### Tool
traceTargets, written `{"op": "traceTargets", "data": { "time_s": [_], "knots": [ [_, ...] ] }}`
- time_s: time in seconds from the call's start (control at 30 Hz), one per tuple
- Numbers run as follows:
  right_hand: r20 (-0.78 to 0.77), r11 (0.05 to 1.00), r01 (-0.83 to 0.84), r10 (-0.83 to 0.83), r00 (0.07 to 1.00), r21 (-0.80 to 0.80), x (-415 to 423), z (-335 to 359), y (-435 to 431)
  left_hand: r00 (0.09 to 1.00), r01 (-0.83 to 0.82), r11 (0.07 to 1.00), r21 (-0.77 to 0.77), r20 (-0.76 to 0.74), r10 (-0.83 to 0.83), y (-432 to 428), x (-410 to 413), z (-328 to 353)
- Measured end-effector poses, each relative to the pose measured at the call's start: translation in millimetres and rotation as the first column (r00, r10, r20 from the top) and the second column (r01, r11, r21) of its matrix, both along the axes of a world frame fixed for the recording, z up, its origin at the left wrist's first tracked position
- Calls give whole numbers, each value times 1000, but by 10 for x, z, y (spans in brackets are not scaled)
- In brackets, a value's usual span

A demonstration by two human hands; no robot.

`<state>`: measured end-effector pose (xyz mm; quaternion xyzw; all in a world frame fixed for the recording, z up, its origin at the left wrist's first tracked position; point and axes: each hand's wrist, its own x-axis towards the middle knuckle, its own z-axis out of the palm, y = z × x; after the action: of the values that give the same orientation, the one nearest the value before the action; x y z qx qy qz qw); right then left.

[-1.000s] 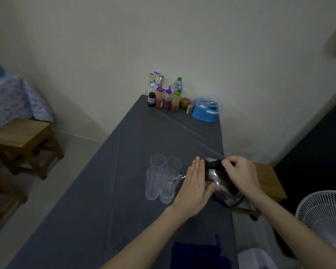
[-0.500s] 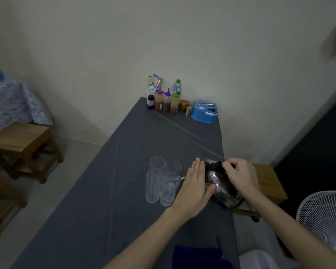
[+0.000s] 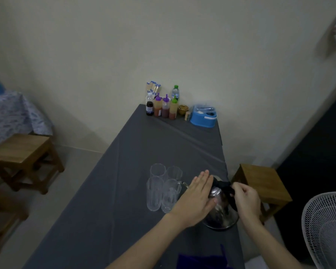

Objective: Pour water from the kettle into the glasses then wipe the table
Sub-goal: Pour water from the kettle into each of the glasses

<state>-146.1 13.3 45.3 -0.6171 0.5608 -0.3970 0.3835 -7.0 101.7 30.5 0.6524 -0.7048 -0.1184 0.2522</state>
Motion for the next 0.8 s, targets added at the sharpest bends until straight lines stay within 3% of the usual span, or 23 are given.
{"op": "traceTargets", "data": {
  "time_s": [0.17, 0.3, 0.53, 0.8],
  "knots": [
    [137, 994, 64, -75, 988, 83, 86, -56, 36, 998, -2, 999, -36, 64, 4, -4, 62, 95],
    [152, 999, 17, -21, 988, 31, 213, 30, 21, 999, -31, 998, -51, 44, 33, 30, 161, 180],
    [-4, 983, -164, 165, 986, -79, 479, 315, -5, 991, -121, 990, -73, -60, 116, 145, 343, 184],
    [-260, 936, -302, 251, 932, -183, 665, 536, -70, 962, -206, 977, -47, -192, 194, 195, 385, 70]
  ]
}}
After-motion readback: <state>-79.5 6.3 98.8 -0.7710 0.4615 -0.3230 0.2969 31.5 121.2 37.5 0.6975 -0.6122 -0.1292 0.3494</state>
